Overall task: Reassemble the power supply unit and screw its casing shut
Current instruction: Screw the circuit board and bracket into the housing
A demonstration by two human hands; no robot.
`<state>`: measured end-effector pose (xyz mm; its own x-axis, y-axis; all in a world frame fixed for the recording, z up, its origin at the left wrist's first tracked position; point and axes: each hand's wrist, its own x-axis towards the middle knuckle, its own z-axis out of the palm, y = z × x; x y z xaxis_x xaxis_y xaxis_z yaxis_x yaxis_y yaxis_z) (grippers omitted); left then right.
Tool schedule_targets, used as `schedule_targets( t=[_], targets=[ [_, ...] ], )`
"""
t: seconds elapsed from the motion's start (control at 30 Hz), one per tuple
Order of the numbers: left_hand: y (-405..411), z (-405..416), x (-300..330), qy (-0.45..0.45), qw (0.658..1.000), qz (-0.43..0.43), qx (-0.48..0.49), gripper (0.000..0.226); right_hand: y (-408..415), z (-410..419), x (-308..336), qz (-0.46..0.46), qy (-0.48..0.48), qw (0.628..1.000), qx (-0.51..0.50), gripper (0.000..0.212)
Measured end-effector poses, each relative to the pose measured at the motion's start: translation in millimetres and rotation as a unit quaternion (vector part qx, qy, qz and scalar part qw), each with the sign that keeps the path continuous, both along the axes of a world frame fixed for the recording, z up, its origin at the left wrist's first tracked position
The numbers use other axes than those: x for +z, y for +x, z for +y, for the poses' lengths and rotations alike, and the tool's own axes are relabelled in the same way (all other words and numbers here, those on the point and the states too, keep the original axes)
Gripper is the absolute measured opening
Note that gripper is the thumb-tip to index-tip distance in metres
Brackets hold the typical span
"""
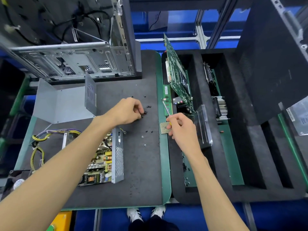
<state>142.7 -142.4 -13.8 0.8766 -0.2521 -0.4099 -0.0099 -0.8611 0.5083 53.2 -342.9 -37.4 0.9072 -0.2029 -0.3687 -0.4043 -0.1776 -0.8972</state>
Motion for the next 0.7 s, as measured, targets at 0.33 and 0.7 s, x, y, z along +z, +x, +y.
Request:
schedule_targets(
  t=[0.33,0.7],
  targets=[
    [-34,87,39,0.086,0.994,-0.046,0.044,0.026,-4,20,0,-0.013,-0.028,0.999,0.044,0.033],
    [-60,143,39,0.203,0.972,0.115,-0.035,0.043,-11,108,6,0.006,-0.009,0.986,0.169,0.054]
  ],
)
